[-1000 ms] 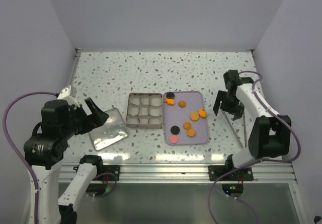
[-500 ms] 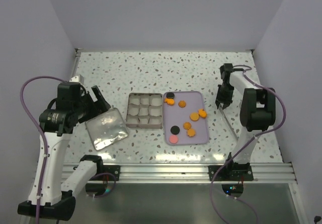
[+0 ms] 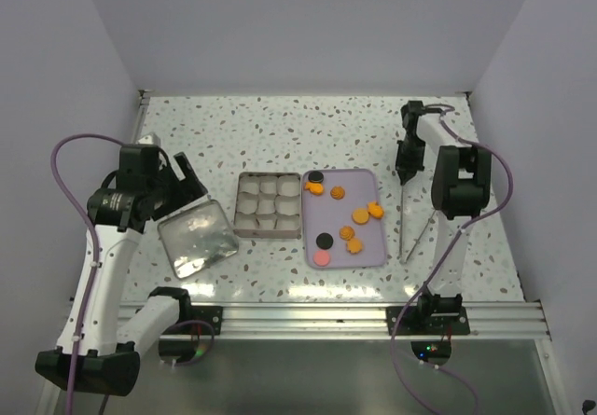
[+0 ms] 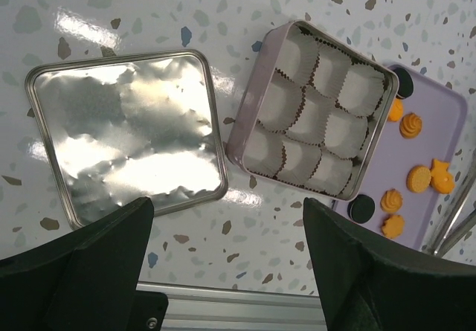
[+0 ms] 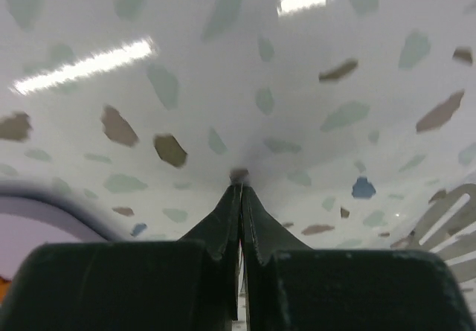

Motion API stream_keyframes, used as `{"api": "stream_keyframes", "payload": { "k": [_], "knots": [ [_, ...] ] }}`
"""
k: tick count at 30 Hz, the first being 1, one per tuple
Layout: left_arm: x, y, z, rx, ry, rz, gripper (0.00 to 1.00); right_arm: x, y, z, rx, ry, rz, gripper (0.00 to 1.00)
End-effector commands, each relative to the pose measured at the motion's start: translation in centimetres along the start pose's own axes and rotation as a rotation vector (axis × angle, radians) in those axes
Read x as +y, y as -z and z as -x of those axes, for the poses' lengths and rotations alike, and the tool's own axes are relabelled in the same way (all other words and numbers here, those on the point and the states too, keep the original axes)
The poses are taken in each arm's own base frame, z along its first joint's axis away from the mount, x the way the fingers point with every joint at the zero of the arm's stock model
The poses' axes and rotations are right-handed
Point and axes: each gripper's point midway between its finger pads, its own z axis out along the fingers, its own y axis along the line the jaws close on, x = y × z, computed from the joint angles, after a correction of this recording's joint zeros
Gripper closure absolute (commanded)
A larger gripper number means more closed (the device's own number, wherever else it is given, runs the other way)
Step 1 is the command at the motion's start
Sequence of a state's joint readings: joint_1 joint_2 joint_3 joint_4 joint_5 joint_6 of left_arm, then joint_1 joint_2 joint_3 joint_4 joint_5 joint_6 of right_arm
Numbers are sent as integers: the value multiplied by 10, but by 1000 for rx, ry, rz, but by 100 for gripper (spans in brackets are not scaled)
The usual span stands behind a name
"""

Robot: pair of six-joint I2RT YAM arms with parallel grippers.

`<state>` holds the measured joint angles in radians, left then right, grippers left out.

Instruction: Pack the cookies

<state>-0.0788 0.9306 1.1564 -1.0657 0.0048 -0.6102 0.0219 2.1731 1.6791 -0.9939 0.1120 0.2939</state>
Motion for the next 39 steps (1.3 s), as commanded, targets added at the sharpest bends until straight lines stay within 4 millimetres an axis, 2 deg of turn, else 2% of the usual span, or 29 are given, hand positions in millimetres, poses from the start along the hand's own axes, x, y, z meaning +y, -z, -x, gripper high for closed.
{"api": "stream_keyframes", "payload": {
  "k": [1,2,3,4,6,7,12,13,15,16,17,18,19,20,21,23,24,27,28,30,31,32,33,34,35,36,37,38,39],
  "knots": [
    [-6,-9,19,-64,30,-2,13,16,7,45,-87,31,15,100],
    [-6,-13,20,-57,32,5,13,18,9,49,-84,41,13,100],
    [-6,-14,21,-58,35,6,13,24,-1,53,-73,50,10,100],
    [-8,-17,23,-60,38,6,14,30,10,72,-126,50,25,100],
    [-8,-21,25,-58,44,13,14,36,12,84,-136,65,25,100],
    [-10,-22,28,-63,50,13,14,45,12,101,-172,66,36,100],
    [-10,-30,34,-60,64,37,14,72,14,135,-261,61,101,100],
    [-11,-31,35,-61,69,39,14,81,21,147,-311,64,126,100],
    [-11,-32,36,-58,72,40,14,98,27,155,-361,80,157,96],
    [-11,-33,36,-58,72,40,14,104,28,162,-399,83,162,89],
    [-11,-34,36,-56,68,42,14,105,41,166,-440,81,160,79],
    [-11,-35,36,-56,67,43,14,108,45,168,-469,79,144,53],
    [-11,-36,37,-58,64,43,14,111,44,169,-485,76,146,41],
    [-11,-37,37,-55,61,44,14,112,51,170,-501,71,147,29],
    [-11,-38,37,-54,56,45,14,113,62,170,-521,71,143,24],
    [-12,-41,38,-52,50,43,14,111,72,168,-530,75,132,11],
    [-13,-41,39,-52,45,38,14,106,85,166,-545,73,120,11],
    [-15,-43,40,-54,39,27,14,98,106,156,-557,71,111,10],
    [-17,-43,40,-57,29,16,14,90,121,148,-562,65,99,10],
    [-17,-44,40,-58,9,7,14,75,130,137,-554,49,60,9],
    [-17,-45,39,-55,1,7,14,63,152,131,-582,20,38,9],
    [-17,-45,39,-54,-5,7,14,58,157,124,-579,8,30,9],
    [-17,-46,39,-51,-16,5,14,54,149,110,-543,5,20,9],
    [-18,-46,39,-51,-18,-1,14,49,167,100,-557,-18,40,9],
    [-18,-46,39,-51,-22,-4,14,48,166,91,-537,-24,49,9],
    [-19,-46,39,-53,-22,-11,14,44,155,73,-482,-28,42,9],
    [-20,-46,39,-56,-23,-18,14,41,151,59,-440,-48,41,9],
    [-21,-45,39,-58,-21,-23,14,40,159,47,-430,-56,68,9],
    [-20,-46,36,-54,-21,-22,13,37,156,36,-406,-61,63,9]
  ]
}}
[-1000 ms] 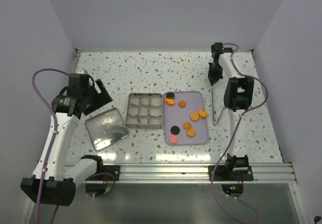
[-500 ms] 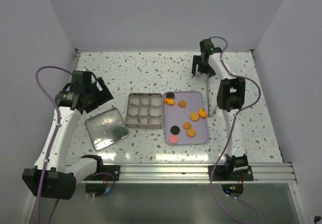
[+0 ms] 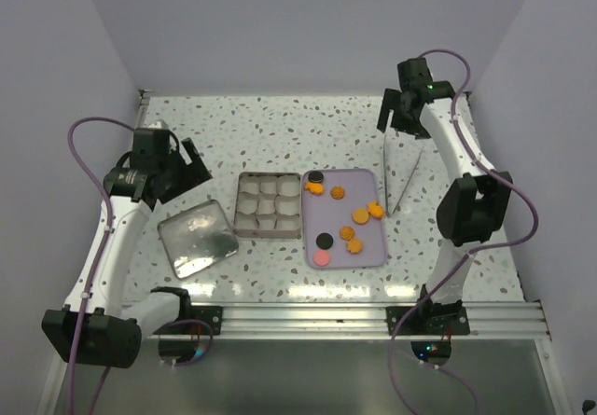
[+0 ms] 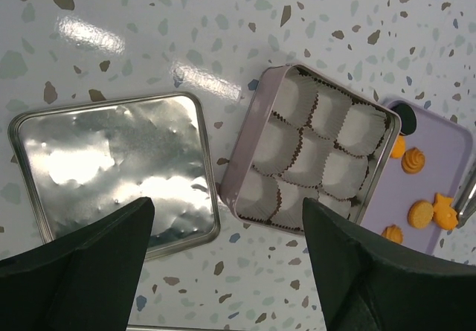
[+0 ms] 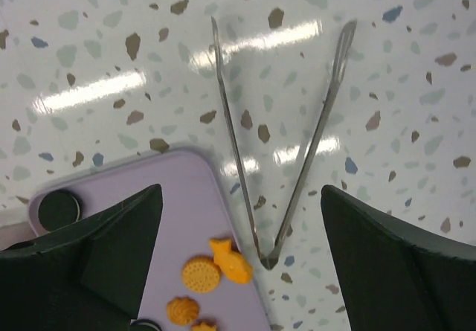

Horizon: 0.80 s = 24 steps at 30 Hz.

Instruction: Pack the cookies

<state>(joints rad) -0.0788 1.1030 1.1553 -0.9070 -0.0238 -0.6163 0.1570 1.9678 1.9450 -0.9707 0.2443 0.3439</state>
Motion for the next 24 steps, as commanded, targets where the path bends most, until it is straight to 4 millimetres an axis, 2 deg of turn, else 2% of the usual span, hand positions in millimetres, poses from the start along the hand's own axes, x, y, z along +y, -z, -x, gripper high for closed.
{"api": "stream_keyframes", "payload": {
  "k": [1,2,3,5,6,9,12,16,24],
  "knots": [
    [-11,3,9,-47,-27,-58,13,-16,10,-64,167,-59,-47,9],
    [-12,3,8,-48,-29,-62,13,-19,12,-74,184,-65,-48,1],
    [-15,2,2,-28,-31,-84,13,-23,13,-96,228,-68,-42,1],
    [-18,5,-2,-25,-42,-99,13,-23,13,-113,259,-68,-24,1],
    [-19,5,-4,-23,-45,-103,13,-24,11,-130,301,-62,-16,1],
    [-19,7,-9,-24,-64,-108,12,-28,6,-150,346,-55,-30,1],
    [-20,10,-12,-22,-80,-111,12,-28,-4,-163,370,-58,-26,1],
    [-22,15,-13,-30,-93,-116,12,-23,-18,-167,377,-65,-22,1],
    [-18,23,-8,-52,-97,-97,12,-30,-51,-163,367,-105,-115,2]
  ]
}}
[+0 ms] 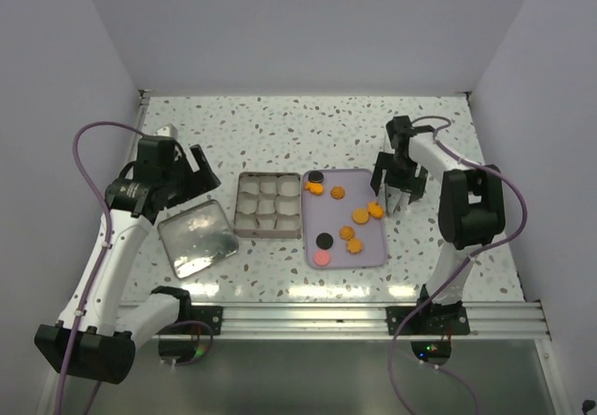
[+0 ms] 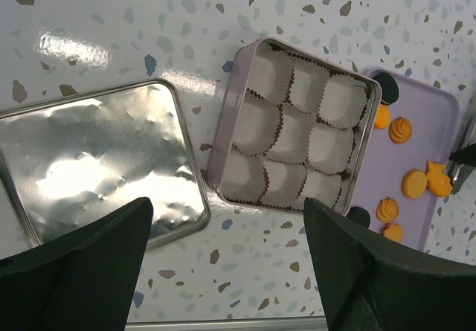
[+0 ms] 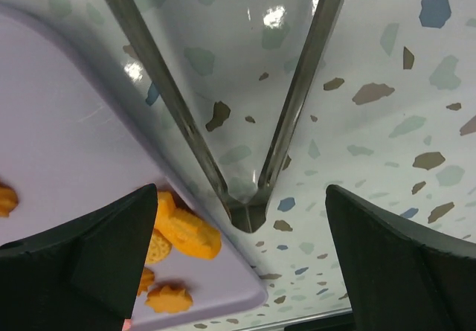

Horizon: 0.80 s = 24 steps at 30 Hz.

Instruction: Pack the cookies

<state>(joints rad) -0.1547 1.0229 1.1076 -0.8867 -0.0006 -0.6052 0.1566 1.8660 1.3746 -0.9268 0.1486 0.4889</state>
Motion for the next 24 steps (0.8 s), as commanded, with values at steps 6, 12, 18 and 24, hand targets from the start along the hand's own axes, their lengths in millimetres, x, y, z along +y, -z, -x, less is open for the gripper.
{"api": "stream_keyframes", "payload": {
  "k": [6,12,18,24],
  "knots": [
    [0,18,15,-62,-35,14,12,0,-24,32,-56,-98,-14,8],
    [2,19,15,-68,-21,28,12,4,-13,46,-71,-94,65,11],
    [4,17,16,-71,1,40,12,12,7,48,-85,-64,137,11],
    [2,14,15,-67,17,37,13,4,-5,52,-58,-55,99,12]
  ]
}}
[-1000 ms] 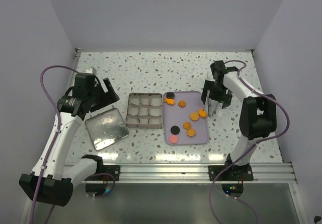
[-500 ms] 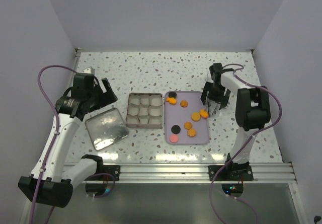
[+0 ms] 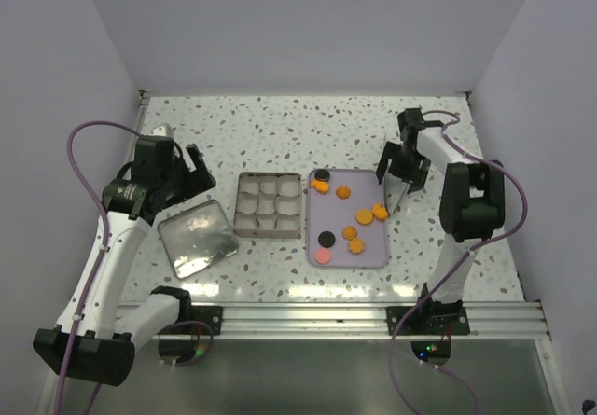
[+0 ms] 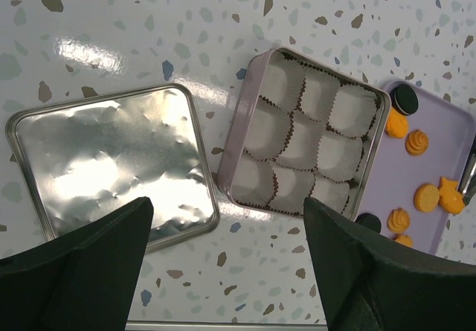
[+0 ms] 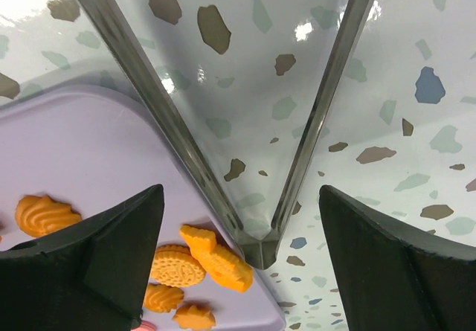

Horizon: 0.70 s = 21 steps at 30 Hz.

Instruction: Pack the cookies

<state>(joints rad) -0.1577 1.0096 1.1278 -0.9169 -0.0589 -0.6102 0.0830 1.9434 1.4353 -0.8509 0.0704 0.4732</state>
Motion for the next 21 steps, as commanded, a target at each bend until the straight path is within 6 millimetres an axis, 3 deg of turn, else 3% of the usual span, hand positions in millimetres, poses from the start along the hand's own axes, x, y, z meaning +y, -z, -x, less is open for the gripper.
{"api": "stream_keyframes", "payload": {
  "k": [1,5,12,15,21],
  "knots": [
    [-5,6,10,-33,15,-8,13,0,9,19,-38,6,14,13],
    [-4,5,9,-32,21,-3,12,-13,9,24,-46,-23,9,15],
    [-3,-3,5,-14,26,6,13,-17,0,22,-22,-23,12,16],
    [-4,-5,7,-16,24,5,13,-8,4,26,-33,-26,68,16],
    [-7,-9,8,-13,19,6,13,26,36,45,-138,-7,269,17]
  ]
}}
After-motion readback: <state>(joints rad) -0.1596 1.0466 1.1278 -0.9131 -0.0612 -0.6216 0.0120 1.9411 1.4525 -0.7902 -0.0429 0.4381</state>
